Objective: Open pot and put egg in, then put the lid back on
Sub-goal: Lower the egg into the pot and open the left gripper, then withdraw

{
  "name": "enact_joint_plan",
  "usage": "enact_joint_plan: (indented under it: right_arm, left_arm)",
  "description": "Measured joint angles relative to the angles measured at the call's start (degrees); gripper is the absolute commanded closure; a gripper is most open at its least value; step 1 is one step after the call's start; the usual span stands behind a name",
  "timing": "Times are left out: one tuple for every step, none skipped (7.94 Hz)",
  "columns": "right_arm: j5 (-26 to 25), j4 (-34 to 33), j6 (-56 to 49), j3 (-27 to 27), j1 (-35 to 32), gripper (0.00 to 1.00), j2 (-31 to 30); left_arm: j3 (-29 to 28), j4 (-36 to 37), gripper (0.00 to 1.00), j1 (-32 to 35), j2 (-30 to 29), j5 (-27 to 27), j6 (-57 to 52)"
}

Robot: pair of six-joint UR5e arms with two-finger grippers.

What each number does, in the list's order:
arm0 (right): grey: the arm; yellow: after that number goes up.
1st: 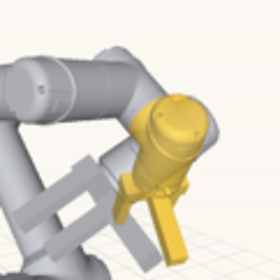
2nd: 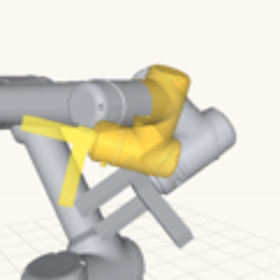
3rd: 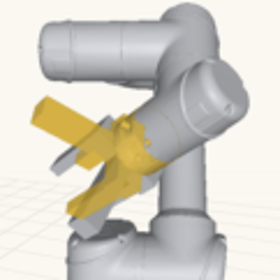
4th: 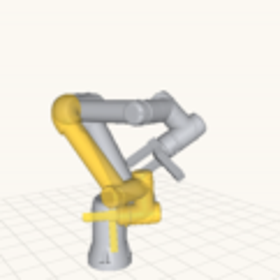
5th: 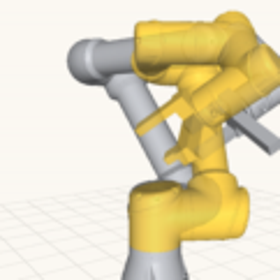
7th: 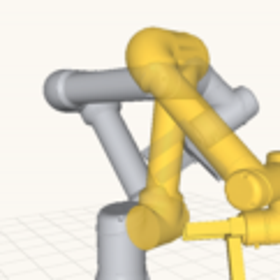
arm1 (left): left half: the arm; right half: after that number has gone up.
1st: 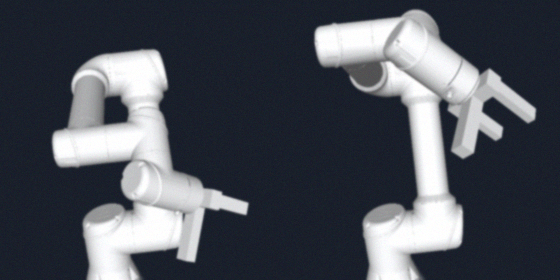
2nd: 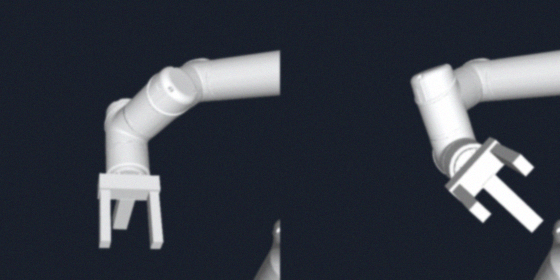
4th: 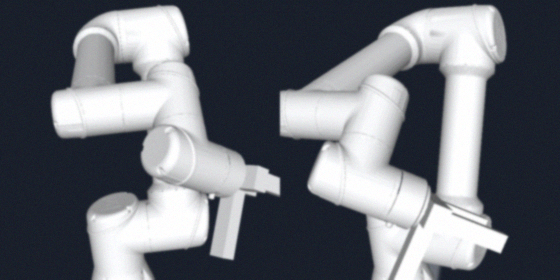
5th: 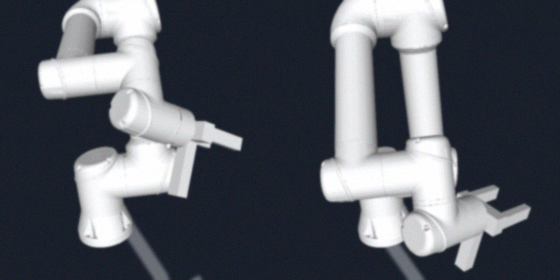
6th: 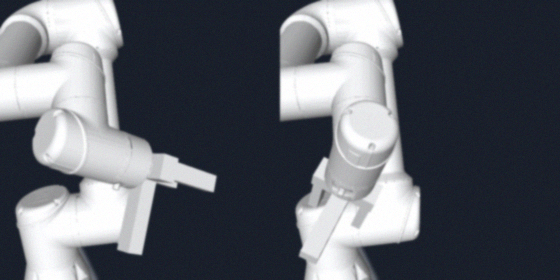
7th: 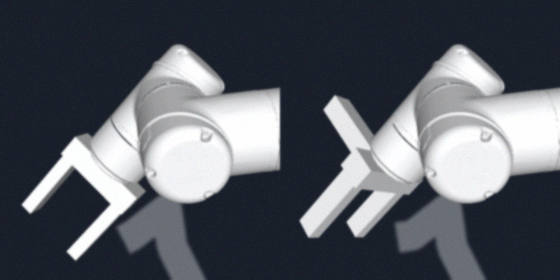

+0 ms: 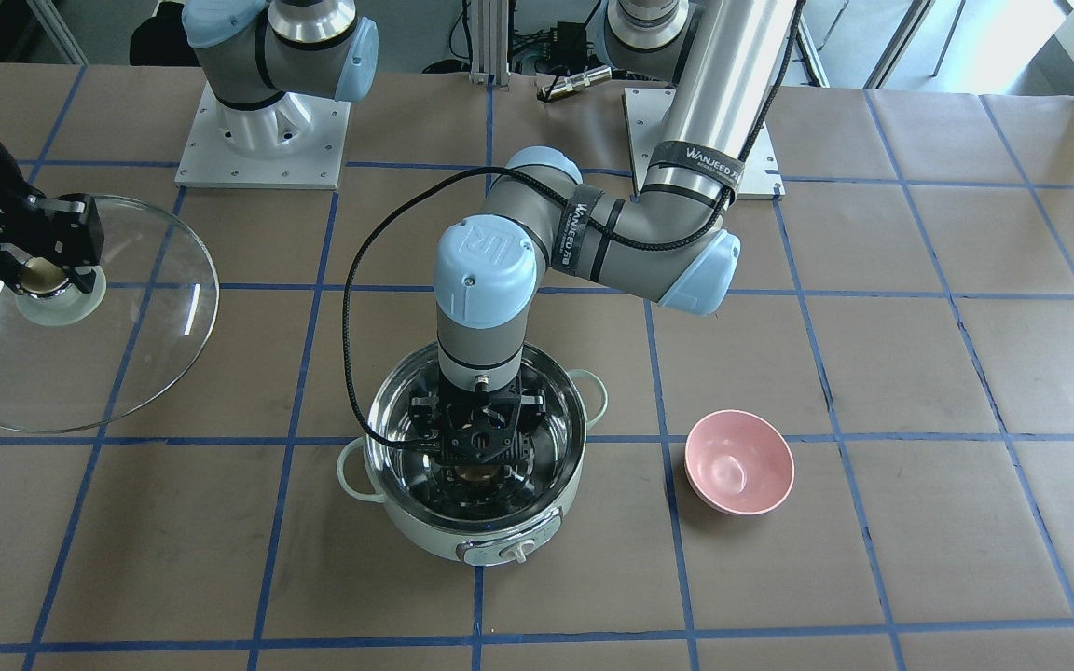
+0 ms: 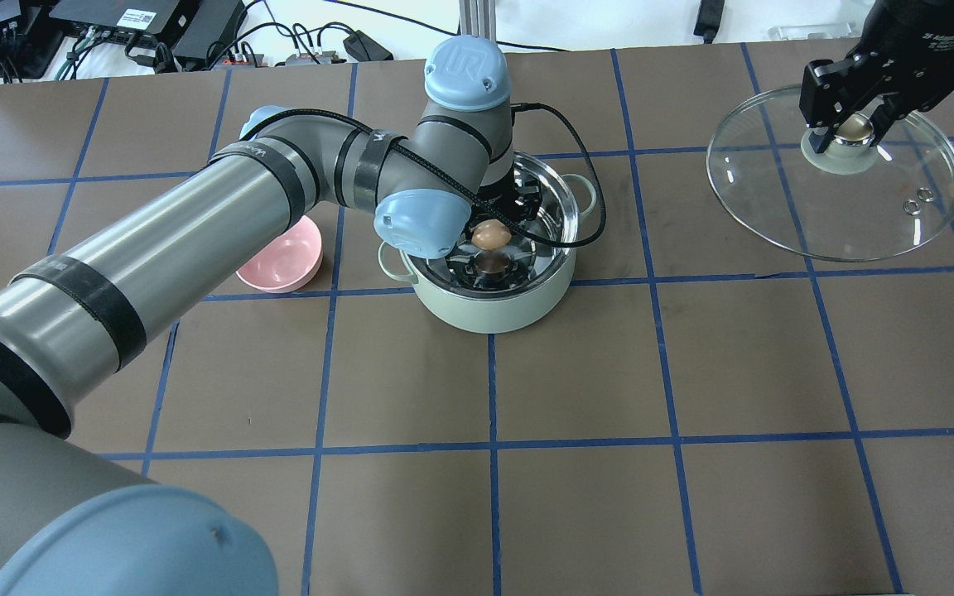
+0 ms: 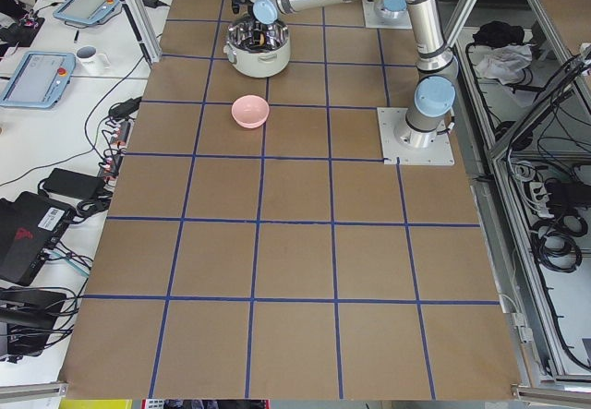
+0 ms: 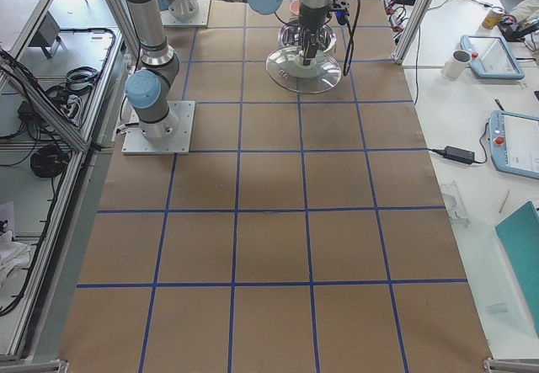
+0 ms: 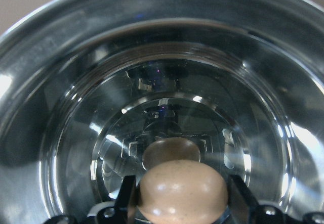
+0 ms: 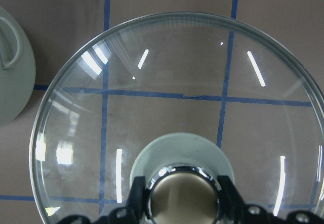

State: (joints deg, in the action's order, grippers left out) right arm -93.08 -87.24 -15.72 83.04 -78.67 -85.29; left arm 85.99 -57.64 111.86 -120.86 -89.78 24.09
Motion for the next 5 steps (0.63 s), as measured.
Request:
enact_joint_plan:
  right_arm:
    - [0.0,0.0,0.0,0.0,0.0,1.00,0.0]
    - [0.2,0.0,0.1,0.1,-0.1,1.00,-0.1]
    - [0.4,0.0,0.3,0.1,-0.1,1.00,-0.1]
    - [0.5,0.0,0.6,0.1,-0.2,1.00,-0.2]
    - [0.6,-0.1,1.0,0.1,-0.3,1.00,-0.3]
  left_arm:
    - [0.0,0.0,0.08,0.0,-0.3,-0.1,0.0]
    - [0.1,-0.1,0.04,0.0,-0.4,-0.2,0.0]
    - [0.1,-0.2,0.00,0.0,-0.3,-0.2,0.1]
    - [0.1,-0.3,0.00,0.1,0.1,-0.2,0.2]
    - [0.1,-0.7,0.00,0.2,1.2,-0.2,0.4]
